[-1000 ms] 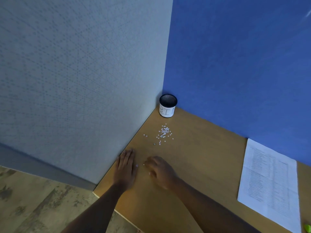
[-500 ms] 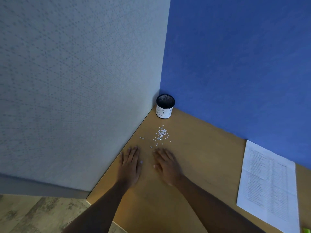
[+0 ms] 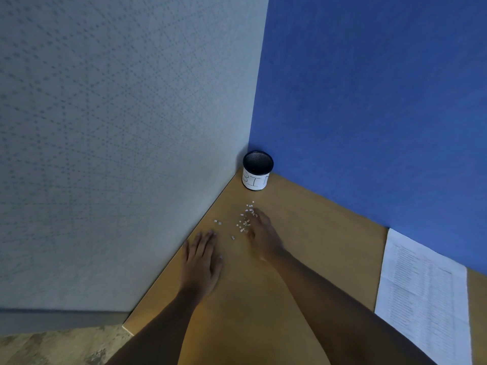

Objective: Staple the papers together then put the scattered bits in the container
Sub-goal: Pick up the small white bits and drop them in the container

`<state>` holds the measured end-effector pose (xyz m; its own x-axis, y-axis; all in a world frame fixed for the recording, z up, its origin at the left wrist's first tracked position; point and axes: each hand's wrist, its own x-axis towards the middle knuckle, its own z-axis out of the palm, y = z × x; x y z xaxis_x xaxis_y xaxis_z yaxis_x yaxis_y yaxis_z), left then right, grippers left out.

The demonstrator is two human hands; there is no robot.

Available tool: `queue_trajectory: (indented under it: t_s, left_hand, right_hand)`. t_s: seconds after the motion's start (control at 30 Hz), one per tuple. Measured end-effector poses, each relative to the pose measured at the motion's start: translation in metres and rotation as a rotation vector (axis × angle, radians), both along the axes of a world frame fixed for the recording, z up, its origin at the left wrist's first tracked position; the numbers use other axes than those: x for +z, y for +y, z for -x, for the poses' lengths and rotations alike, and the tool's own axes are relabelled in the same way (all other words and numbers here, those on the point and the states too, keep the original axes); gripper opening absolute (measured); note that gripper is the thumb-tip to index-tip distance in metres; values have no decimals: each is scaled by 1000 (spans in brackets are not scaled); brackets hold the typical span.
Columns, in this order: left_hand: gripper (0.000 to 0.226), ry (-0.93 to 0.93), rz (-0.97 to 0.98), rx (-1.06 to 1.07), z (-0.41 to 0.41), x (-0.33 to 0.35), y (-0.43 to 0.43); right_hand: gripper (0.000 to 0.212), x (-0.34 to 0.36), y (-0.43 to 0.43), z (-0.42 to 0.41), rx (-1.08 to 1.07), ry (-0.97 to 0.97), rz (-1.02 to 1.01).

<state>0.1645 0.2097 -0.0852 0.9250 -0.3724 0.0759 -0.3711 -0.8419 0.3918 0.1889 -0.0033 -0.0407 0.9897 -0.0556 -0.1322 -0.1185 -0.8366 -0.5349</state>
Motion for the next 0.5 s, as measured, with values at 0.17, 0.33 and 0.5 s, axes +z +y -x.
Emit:
queue_trajectory:
  t_s: [0.17, 0.33, 0.5]
  left_hand:
    - [57, 2, 9, 7, 0, 2, -1]
    - [57, 10, 4, 12, 1, 1, -1]
    - [57, -5, 18, 16, 0, 0, -2]
  right_hand:
    - [57, -2, 19, -8, -14, 61, 23]
    - [48, -4, 43, 2, 111, -29, 80]
    - [29, -5, 46, 8, 224, -157, 200]
